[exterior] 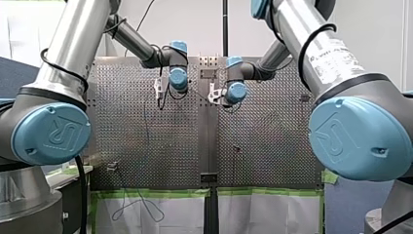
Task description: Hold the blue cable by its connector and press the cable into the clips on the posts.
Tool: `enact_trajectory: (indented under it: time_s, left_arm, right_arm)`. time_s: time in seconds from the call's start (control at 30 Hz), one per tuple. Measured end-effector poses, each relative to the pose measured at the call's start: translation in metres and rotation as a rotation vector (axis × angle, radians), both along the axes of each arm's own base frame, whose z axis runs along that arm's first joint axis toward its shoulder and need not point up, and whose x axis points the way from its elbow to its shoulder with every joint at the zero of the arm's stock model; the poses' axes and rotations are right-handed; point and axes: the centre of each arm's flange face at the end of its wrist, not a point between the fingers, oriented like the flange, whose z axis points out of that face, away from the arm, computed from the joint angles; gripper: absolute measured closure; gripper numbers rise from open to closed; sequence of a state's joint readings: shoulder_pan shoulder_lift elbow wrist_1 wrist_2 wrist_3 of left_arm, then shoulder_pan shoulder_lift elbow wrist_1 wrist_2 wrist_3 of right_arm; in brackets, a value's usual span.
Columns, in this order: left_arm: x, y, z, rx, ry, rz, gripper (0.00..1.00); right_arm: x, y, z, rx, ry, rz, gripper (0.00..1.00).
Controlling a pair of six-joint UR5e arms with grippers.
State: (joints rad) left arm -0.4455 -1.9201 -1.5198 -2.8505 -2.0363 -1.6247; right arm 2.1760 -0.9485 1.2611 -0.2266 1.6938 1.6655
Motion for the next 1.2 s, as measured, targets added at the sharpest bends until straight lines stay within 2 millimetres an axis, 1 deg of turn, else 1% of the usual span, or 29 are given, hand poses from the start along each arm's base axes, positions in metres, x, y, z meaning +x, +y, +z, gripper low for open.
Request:
enact_trajectory:
  time_s: [0.13, 0.23, 0.33, 0.43, 0.5, 0.6, 0.7, 0.8, 0.87, 0.93, 1.03, 1.2]
  left_arm:
    - [-0.005, -0.017, -0.02, 0.003, 0.026, -0.017, 1.0]
    - [-0.011, -0.032, -0.03, -0.016, 0.029, -0.033, 1.0]
    - [-0.021, -0.048, -0.037, -0.025, 0.03, -0.056, 1.0]
    - [-0.028, -0.059, -0.04, -0.027, 0.032, -0.074, 1.0]
    - [-0.031, -0.064, -0.045, -0.024, 0.037, -0.082, 1.0]
    - [-0.033, -0.071, -0.059, -0.013, 0.052, -0.089, 1.0]
    - [-0.034, -0.079, -0.075, -0.005, 0.063, -0.091, 1.0]
    - [-0.035, -0.086, -0.091, -0.001, 0.07, -0.09, 1.0]
    - [-0.035, -0.09, -0.102, 0.0, 0.075, -0.088, 1.0]
    - [-0.035, -0.092, -0.108, -0.001, 0.077, -0.087, 1.0]
    - [-0.036, -0.094, -0.113, -0.003, 0.079, -0.088, 1.0]
    - [-0.041, -0.101, -0.113, -0.019, 0.074, -0.099, 1.0]
  right_arm:
    - [-0.012, -0.002, -0.011, -0.004, -0.002, -0.017, 1.0]
    - [-0.017, 0.0, -0.022, -0.003, 0.014, -0.02, 1.0]
    - [-0.021, 0.006, -0.035, 0.01, 0.034, -0.02, 1.0]
    - [-0.024, 0.013, -0.046, 0.019, 0.056, -0.015, 1.0]
    - [-0.024, 0.018, -0.052, 0.019, 0.066, -0.011, 1.0]
    - [-0.027, 0.024, -0.059, 0.017, 0.073, -0.008, 1.0]
    - [-0.032, 0.027, -0.058, 0.007, 0.067, -0.011, 1.0]
    - [-0.038, 0.031, -0.053, -0.009, 0.055, -0.015, 1.0]
    - [-0.042, 0.035, -0.055, -0.008, 0.057, -0.016, 1.0]
    - [-0.046, 0.041, -0.061, 0.003, 0.064, -0.016, 1.0]
    - [-0.052, 0.048, -0.072, 0.024, 0.078, -0.013, 1.0]
    - [-0.065, 0.056, -0.091, 0.06, 0.104, -0.019, 1.0]
